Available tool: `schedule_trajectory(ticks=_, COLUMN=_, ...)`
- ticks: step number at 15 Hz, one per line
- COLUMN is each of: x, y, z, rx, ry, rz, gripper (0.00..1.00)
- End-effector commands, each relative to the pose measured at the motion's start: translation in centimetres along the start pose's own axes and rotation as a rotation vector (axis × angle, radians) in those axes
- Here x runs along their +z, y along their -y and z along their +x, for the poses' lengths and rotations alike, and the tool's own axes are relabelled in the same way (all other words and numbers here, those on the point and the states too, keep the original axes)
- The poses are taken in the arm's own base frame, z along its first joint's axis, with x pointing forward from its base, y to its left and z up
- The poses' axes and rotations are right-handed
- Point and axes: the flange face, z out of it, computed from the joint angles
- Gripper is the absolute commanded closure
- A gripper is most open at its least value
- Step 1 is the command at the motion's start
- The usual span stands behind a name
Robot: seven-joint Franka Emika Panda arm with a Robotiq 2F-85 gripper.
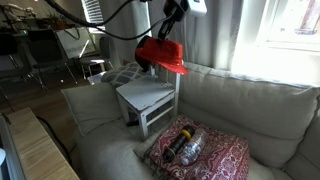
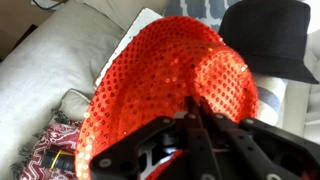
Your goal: Hang the black hat on the left side of the backrest of the white chair and then hang the red hat on the right side of the backrest of the white chair
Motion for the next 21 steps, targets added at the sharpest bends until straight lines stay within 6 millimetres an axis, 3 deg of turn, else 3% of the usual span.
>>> schedule_trajectory(ticks=1, x=-4.1, y=-0.3, z=-0.2, rx=-0.007, ry=0.042, rz=0.145, gripper=0.99)
schedule_trajectory(ticks=4, x=-5.1, y=0.3, z=0.2, rx=0.002, ry=0.072, rz=0.243, gripper=0.99)
schedule_trajectory(ticks=10, x=-3.1, y=2.4, z=0.9, rx=0.002, ry=0.135, rz=0.404, gripper=0.99)
schedule_trajectory(ticks=17, x=4.1, y=2.5, z=5.0, rx=0.082, ry=0.189, rz=0.508, gripper=0.99)
schedule_trajectory(ticks=21, x=6.3, y=0.8, z=8.3, rx=0.172, ry=0.165, rz=0.542, gripper=0.99)
